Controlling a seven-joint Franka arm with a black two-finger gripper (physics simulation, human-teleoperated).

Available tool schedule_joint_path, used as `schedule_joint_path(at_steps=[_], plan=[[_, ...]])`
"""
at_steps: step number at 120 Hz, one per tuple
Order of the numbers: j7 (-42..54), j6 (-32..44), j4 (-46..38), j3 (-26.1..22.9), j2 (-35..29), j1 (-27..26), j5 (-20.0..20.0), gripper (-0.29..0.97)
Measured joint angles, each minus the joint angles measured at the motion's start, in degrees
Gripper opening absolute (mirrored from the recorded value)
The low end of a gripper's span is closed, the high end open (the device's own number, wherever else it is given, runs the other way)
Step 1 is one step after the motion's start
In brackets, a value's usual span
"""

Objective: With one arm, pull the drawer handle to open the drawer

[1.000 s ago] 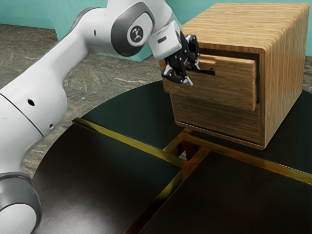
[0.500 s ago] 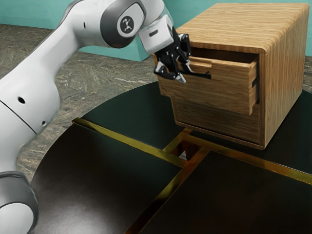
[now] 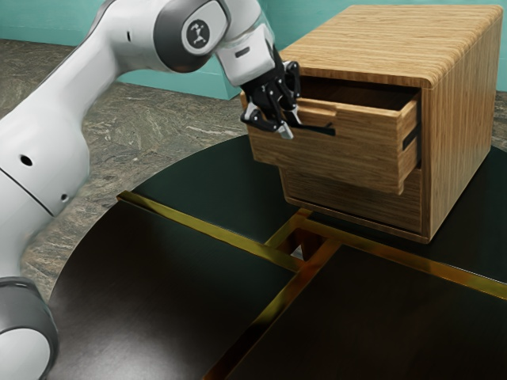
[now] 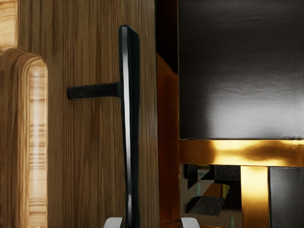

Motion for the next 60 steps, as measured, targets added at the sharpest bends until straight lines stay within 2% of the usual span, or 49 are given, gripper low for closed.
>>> schedule_joint_path(at_steps=[60], plan=[[-1.60, -4.04, -1.20, 0.60, -2.26, -0.50, -1.24, 0.04]])
